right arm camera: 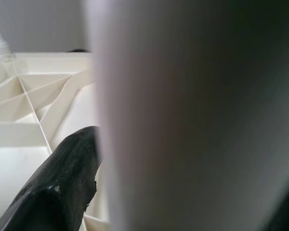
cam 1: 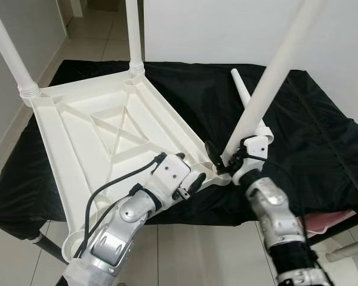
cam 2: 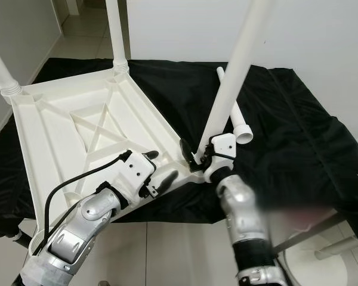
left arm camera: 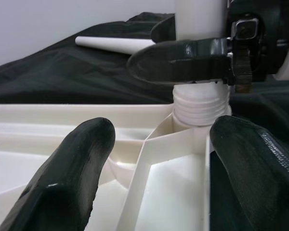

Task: Building children table

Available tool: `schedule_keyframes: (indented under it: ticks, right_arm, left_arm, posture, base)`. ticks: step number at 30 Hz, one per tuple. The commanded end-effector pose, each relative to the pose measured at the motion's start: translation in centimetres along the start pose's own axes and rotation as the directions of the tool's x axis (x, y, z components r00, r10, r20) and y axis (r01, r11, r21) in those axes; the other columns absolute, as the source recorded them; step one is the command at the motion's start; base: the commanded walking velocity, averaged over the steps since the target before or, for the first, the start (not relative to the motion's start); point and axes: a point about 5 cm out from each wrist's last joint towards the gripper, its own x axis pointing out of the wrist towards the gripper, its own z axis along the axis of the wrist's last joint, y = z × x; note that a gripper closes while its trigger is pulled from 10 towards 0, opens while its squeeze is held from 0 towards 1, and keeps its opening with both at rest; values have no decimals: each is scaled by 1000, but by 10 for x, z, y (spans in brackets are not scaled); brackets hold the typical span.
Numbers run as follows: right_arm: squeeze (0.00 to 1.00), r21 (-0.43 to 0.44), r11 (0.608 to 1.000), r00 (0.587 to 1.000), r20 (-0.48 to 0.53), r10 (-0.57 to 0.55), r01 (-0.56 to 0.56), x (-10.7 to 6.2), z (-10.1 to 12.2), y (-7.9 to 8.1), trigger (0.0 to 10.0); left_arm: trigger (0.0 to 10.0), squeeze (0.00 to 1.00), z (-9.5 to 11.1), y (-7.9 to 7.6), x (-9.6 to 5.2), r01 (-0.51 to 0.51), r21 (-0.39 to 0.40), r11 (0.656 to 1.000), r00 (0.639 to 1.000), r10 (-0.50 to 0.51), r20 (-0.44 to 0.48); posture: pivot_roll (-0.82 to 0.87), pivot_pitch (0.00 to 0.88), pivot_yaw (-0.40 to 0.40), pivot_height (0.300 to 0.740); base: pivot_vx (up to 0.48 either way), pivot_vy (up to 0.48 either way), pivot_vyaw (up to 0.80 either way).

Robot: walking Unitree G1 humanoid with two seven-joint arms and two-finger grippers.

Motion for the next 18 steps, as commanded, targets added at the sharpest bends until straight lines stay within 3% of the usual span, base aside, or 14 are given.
schedule_keyframes:
  ticks: [1, 5, 6, 8, 9, 18]
  right_arm:
    - [0, 8, 999, 998, -29, 51, -51, -2, -6, 0, 10000]
    - [0, -12, 991, 987, -84, 134, -136, -5, -13, -7, 10000]
    - [0, -36, 988, 985, -97, 145, -149, -5, -15, -8, 4824]
    - [0, -51, 986, 983, -104, 154, -160, -6, -16, -9, 4824]
    - [0, -47, 985, 981, -111, 162, -168, -5, -18, -10, 0]
    - [0, -11, 982, 975, -123, 186, -189, -6, -22, -13, 0]
  left_arm:
    - [10000, 0, 2, -6, 2, 79, 16, 997, 997, -79, -5]
    - [10000, 0, 4, -7, 2, 81, 18, 997, 997, -81, 0]
    - [10000, 0, 4, -7, 3, 81, 17, 997, 997, -81, 1]
    - [10000, 0, 4, -7, 3, 81, 17, 997, 997, -81, 1]
    - [10000, 0, 4, -7, 4, 82, 17, 997, 997, -82, 2]
    - [10000, 0, 4, -7, 5, 80, 24, 997, 997, -80, -1]
  posture:
    - [28, 62, -42, 740]
    - [24, 62, -43, 740]
    - [24, 61, -44, 740]
    - [24, 61, -44, 740]
    - [23, 55, -46, 740]
    - [26, 48, -50, 740]
  base:
    - [0, 0, 0]
    - [0, 0, 0]
    - [0, 0, 0]
    - [0, 0, 0]
    - [0, 0, 0]
    - [0, 0, 0]
